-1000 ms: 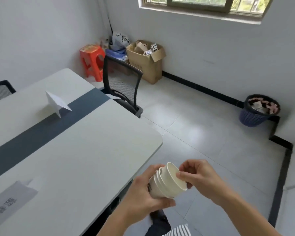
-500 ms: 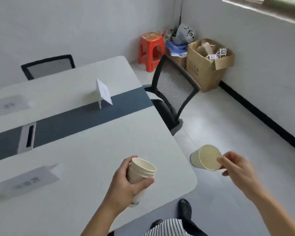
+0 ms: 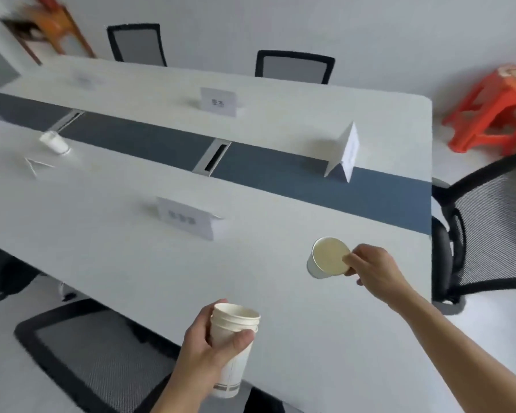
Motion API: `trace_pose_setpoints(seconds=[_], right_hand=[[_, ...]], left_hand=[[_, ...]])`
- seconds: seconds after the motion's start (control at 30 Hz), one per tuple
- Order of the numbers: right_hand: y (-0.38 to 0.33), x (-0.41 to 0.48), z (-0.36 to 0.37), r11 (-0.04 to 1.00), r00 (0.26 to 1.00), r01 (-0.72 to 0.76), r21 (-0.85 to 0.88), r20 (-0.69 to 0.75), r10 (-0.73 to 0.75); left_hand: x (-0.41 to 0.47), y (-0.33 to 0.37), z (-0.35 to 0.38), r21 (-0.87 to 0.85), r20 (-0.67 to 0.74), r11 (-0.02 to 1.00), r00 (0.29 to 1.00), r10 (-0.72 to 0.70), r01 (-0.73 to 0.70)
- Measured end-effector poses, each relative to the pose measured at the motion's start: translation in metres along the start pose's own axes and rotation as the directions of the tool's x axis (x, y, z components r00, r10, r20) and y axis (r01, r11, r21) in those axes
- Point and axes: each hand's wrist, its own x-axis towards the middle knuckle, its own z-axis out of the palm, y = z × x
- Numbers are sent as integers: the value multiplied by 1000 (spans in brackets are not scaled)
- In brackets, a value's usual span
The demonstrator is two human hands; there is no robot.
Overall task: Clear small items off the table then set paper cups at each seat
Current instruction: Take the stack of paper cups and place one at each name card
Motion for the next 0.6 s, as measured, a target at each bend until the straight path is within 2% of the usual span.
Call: trace_pose_setpoints(seconds=[0.17,0.33,0.6], right_hand=[[-79,83,61,994,993,76,-80,93,-69],[-148,163,136,991,989,57,-125,142,-39],[-181,249,223,974,992,-38,-225,106,63]], left_hand=[[49,4,-41,-73,-30,997,999,-36,34],[106,10,-91,-145,-79,988,995,-56,44],[152,-14,-139,-136,-201,984,969,-144,118]])
